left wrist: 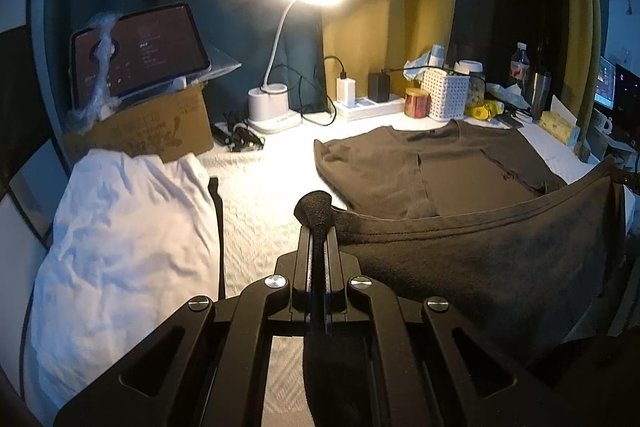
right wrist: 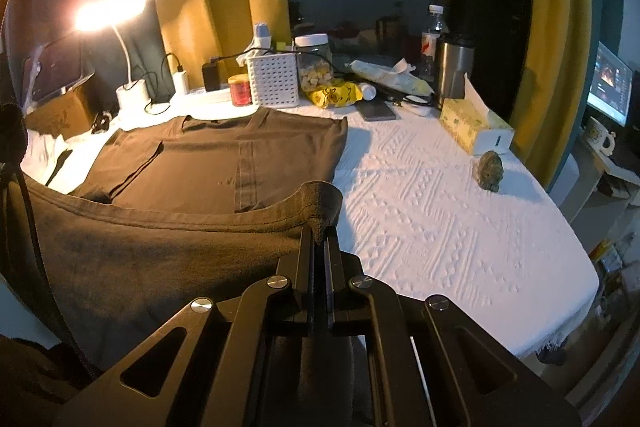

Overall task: Fold small clothes
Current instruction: 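Lift the hem with both grippers and fold it toward the collar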

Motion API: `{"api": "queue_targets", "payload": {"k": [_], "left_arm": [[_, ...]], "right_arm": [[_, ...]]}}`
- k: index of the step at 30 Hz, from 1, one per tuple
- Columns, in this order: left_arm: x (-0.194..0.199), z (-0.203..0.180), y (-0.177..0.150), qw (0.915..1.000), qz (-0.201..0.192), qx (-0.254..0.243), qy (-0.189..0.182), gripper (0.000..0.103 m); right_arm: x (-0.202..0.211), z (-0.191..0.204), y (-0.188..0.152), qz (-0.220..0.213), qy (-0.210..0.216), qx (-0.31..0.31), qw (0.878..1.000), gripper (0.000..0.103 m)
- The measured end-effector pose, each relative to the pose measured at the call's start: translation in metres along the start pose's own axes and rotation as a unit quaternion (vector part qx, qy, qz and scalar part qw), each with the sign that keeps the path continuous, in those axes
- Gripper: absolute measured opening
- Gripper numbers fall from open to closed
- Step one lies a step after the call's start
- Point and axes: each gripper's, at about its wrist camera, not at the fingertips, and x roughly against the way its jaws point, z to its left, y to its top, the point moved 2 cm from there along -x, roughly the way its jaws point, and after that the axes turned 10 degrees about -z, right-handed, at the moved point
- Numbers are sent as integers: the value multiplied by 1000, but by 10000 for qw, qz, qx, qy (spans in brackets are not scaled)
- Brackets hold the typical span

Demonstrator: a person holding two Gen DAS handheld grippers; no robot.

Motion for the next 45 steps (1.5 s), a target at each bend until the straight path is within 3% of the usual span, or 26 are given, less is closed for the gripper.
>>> {"api": "queue_targets", "payload": {"k": [45], "left_arm": [[-81,5,96,9987,-490,-133,76,2]], "right_arm": [[-71,-25,103,-694,-44,-54,9976,5]]}}
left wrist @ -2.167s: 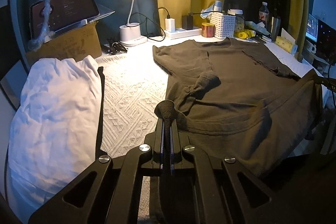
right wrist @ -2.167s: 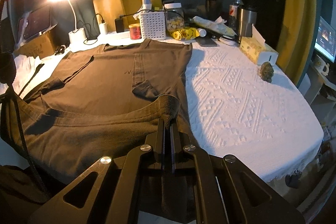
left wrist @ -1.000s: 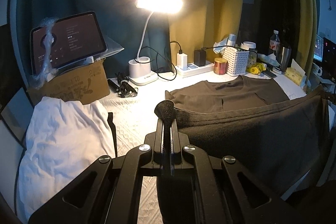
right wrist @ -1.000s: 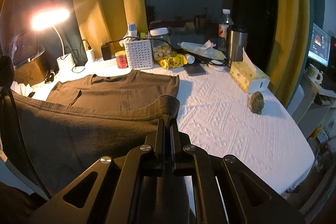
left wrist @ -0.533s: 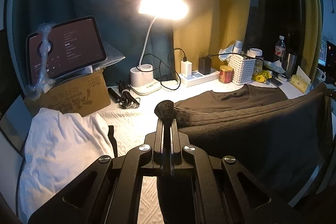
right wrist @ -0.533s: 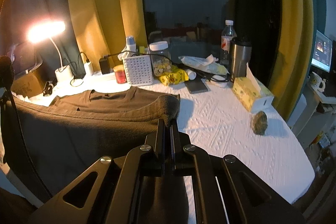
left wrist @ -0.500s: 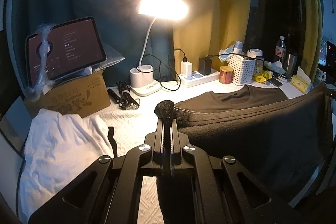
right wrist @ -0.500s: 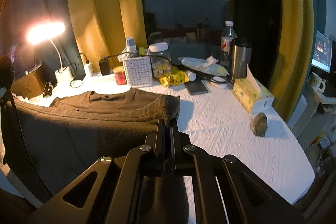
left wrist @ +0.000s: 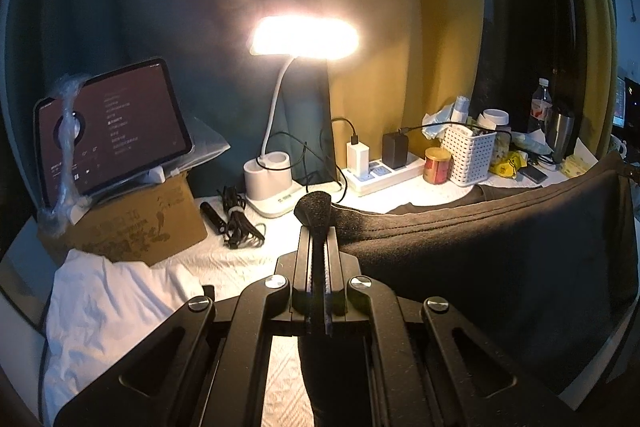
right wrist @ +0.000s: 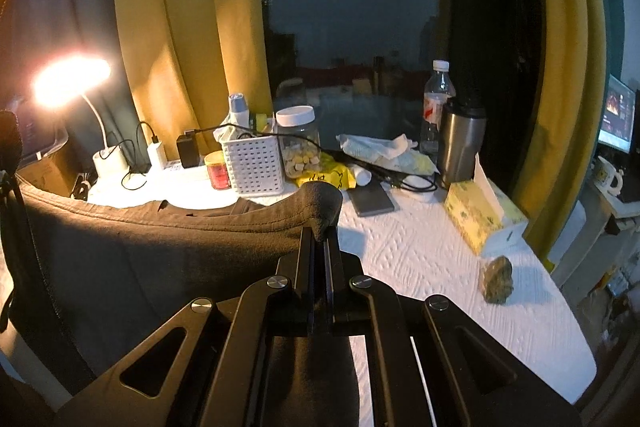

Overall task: Fold small clothes
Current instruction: 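Lift the hem with both grippers and fold it toward the collar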

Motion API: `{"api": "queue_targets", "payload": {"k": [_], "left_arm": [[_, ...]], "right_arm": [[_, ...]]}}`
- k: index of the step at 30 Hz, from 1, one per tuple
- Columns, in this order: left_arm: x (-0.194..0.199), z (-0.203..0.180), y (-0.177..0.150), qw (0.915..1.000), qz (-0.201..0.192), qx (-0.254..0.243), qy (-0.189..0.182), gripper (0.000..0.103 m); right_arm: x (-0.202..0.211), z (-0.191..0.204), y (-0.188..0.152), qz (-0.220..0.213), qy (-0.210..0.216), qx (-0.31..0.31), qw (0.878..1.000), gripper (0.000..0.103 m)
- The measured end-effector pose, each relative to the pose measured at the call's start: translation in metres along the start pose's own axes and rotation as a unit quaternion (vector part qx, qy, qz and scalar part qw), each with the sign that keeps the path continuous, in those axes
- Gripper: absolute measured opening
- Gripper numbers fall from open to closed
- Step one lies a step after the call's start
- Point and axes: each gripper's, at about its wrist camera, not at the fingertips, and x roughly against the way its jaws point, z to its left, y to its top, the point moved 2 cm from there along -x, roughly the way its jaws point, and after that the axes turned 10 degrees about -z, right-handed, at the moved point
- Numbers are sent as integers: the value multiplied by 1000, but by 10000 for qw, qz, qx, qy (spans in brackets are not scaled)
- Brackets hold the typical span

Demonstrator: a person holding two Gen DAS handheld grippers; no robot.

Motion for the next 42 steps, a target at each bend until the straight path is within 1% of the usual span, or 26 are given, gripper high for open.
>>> {"api": "queue_targets", "payload": {"k": [14,16,18,27,36,42], "left_arm": [[-40,2,17,9999,-96,-58,-22,2],[-39,2,17,9999,-94,-57,-22,2],[-40,2,18,9999,-100,-63,-20,2],[-75,7,26,9999,-110,-73,-31,2],[-103,14,27,9999,-84,-81,-28,2],[-128,19,23,10000,-30,-75,-52,2]], "right_arm": [[-41,-4,25,-108,-35,161,9998,5],[-47,-5,26,-106,-34,174,9998,5],[-53,-6,27,-101,-29,182,9998,5],[-89,-6,32,-49,-4,222,9997,5],[-125,0,36,8,-31,277,9996,5],[-153,2,31,88,-68,341,9994,5]]}}
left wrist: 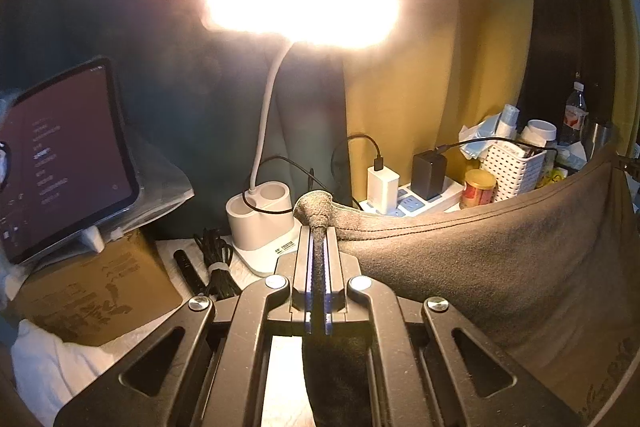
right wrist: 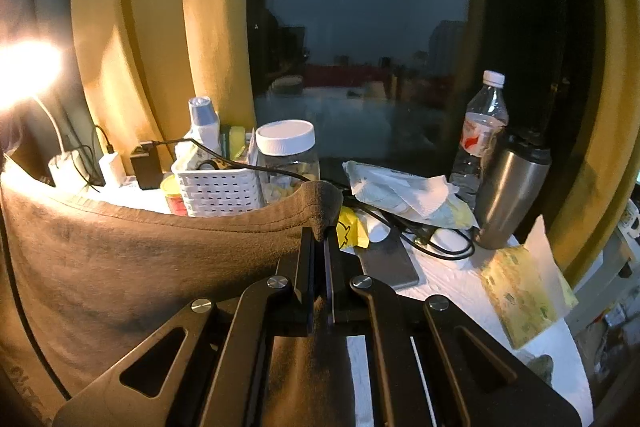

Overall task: Fold small clothes
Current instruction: 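Lift the hem with both grippers and fold it toward the collar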

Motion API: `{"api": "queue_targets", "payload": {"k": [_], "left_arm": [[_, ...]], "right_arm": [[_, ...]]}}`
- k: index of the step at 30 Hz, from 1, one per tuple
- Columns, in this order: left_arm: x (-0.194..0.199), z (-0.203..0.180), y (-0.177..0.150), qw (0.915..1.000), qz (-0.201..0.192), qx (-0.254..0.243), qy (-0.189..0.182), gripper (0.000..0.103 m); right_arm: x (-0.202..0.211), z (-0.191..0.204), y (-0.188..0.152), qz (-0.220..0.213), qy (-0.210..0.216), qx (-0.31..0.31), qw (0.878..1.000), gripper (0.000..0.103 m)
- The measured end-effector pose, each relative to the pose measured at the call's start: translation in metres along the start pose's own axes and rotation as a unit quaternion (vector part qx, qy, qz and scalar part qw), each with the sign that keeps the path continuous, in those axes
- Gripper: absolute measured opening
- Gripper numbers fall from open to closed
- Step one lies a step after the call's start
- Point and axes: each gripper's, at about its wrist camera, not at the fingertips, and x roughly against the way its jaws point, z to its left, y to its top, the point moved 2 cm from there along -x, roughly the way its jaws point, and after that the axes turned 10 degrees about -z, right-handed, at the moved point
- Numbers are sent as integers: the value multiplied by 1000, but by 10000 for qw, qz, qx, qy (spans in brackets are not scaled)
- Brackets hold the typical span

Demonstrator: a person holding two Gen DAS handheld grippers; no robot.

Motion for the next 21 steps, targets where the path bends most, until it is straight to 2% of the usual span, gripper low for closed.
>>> {"api": "queue_targets", "payload": {"k": [11,21], "left_arm": [[-54,1,-23,9993,372,-34,-81,2],[-84,0,-46,9971,755,-72,-18,2]], "right_arm": [[-59,3,-19,301,-103,81,9995,5],[-97,5,-43,682,-150,82,9975,5]]}}
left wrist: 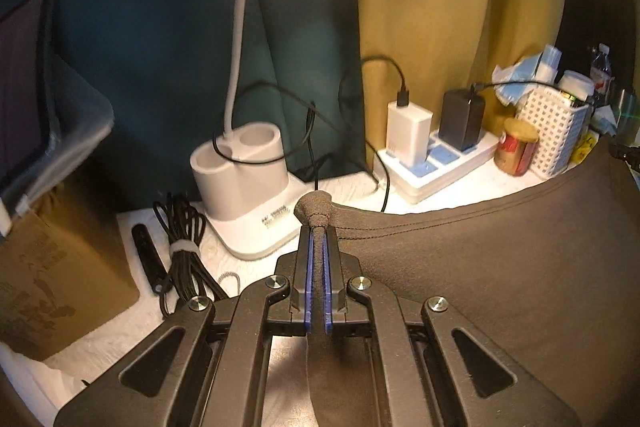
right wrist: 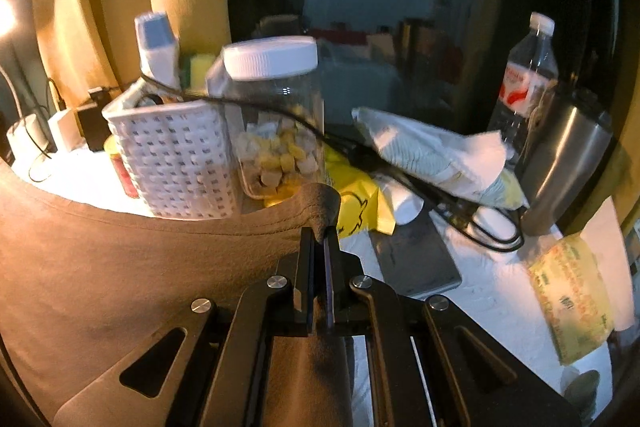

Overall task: Fold small clothes
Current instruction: 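Lift the hem with both grippers and fold it toward the collar, then lower the hem onto the collar and open both grippers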

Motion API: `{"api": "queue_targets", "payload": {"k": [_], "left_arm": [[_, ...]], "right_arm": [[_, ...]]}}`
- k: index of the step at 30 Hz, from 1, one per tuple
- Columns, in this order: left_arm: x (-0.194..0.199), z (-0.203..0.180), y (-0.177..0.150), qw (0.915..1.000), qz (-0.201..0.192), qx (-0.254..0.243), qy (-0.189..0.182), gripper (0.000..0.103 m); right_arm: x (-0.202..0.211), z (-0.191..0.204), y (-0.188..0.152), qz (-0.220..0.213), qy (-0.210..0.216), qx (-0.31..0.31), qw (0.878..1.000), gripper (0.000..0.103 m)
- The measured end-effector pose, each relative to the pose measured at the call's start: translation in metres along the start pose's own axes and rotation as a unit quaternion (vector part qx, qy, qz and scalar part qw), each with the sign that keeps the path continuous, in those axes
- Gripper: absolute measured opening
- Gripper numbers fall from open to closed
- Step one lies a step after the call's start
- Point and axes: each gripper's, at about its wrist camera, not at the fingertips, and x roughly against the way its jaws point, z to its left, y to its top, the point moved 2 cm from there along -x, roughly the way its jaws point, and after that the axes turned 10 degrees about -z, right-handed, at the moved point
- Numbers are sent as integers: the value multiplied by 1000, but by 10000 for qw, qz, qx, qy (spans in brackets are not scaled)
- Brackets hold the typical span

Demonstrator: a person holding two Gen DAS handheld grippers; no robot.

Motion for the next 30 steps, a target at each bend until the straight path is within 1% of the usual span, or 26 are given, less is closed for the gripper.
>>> {"api": "queue_targets", "payload": {"k": [2,5,8,11,18,20,21,22,24,26,30], "left_arm": [[-6,1,-5,10000,88,3,11,2],[-13,2,-10,9998,199,2,26,2],[-20,3,-16,9995,302,14,38,2],[-26,3,-23,9990,434,23,53,2],[-37,7,-29,9974,715,131,17,3],[-38,9,-31,9968,781,151,106,4],[-40,10,-31,9964,807,171,182,4],[-41,13,-32,9959,850,220,228,4],[-41,18,-33,9949,912,377,204,5],[-38,21,-33,9945,939,378,261,5],[-26,26,-32,9942,915,479,292,5]], "right_arm": [[-6,-1,-5,89,-9,-11,10000,5],[-17,-4,-13,270,-190,-4,9995,5],[-27,-14,-19,475,-337,-167,9982,5],[-30,-22,-21,537,-349,-350,9973,5],[-40,-28,-24,801,-397,-422,9951,5],[-42,-32,-25,856,-396,-476,9944,5],[-42,-32,-25,876,-402,-473,9942,7],[-41,-33,-25,883,-404,-458,9942,10],[-39,-34,-25,877,-461,-415,9942,29],[-36,-35,-25,866,-478,-407,9943,37],[-23,-33,-28,873,-506,-398,9941,37]]}}
